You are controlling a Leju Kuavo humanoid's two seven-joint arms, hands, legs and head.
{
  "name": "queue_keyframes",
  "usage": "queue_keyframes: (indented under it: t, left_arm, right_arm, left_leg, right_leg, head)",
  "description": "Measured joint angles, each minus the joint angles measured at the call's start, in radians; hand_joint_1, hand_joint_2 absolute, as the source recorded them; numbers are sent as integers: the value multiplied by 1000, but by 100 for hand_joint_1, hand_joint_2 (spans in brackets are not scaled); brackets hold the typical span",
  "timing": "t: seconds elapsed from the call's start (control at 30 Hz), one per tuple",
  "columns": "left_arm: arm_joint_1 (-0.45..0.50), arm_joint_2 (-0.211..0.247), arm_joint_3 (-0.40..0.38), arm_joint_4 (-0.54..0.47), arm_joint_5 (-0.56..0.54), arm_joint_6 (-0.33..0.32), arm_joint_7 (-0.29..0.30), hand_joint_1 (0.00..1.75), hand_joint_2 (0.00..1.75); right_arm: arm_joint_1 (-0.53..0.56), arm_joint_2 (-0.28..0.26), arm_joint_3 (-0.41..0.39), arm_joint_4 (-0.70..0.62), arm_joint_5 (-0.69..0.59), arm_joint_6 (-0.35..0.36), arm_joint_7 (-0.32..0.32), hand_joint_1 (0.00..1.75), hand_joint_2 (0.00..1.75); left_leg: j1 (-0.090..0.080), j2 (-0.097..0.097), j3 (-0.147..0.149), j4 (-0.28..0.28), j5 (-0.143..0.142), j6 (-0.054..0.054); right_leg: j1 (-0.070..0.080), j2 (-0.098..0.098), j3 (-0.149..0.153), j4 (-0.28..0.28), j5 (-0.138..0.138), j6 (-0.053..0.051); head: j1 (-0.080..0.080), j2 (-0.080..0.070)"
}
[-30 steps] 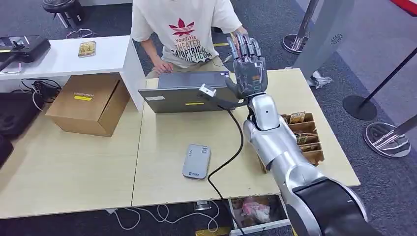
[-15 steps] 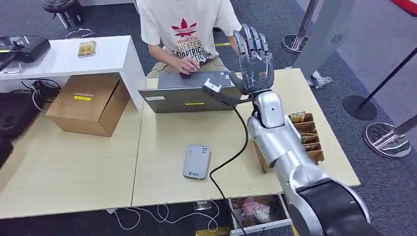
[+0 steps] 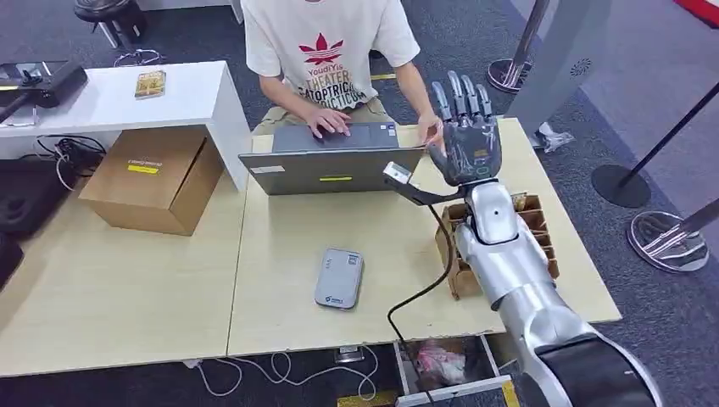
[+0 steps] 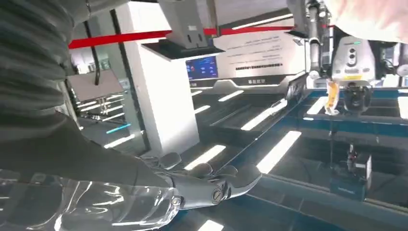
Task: Pass the card to the sensor for recognition and then transmit it.
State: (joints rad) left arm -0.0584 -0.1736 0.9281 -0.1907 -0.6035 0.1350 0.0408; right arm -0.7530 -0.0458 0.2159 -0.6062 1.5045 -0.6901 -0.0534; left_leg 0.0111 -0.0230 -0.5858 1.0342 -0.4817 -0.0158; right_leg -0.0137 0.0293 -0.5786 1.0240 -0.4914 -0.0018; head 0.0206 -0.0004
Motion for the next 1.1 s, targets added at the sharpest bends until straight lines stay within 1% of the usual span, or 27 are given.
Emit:
queue_keyframes:
  t: [0.23, 0.4, 0.77, 0.93, 1.1]
  left_arm:
    - [1, 2, 3, 0, -7, -7, -2, 0, 0]
    - [1, 3, 4, 0, -9, -7, -2, 0, 0]
    - [1, 4, 6, 0, -7, -6, -2, 0, 0]
    - [1, 4, 8, 0, -7, -7, -2, 0, 0]
    - [1, 5, 14, 0, -7, -7, -2, 0, 0]
  right_arm:
    - [87, -80, 0, -72, -24, 0, 10, 0, 175]
    - [126, -126, 0, -111, -31, 0, 23, 0, 175]
    - [188, -175, -5, -180, -30, 0, 43, 0, 175]
    - [218, -196, -5, -206, -35, 40, 47, 0, 175]
    - [230, -209, -5, -219, -35, 48, 49, 0, 175]
  left_leg:
    - [0, 0, 0, 0, 0, 0]
    - [0, 0, 0, 0, 0, 0]
    - [0, 0, 0, 0, 0, 0]
    - [0, 0, -1, 0, -1, 0]
    - [0, 0, 0, 0, -1, 0]
  right_leg:
    - [0, 0, 0, 0, 0, 0]
    - [0, 0, 0, 0, 0, 0]
    - [0, 0, 0, 0, 0, 0]
    - [0, 0, 0, 0, 0, 0]
    - [0, 0, 0, 0, 0, 0]
  head:
    - [0, 0]
    - [0, 0]
    - [0, 0]
    - [0, 0]
    - [0, 0]
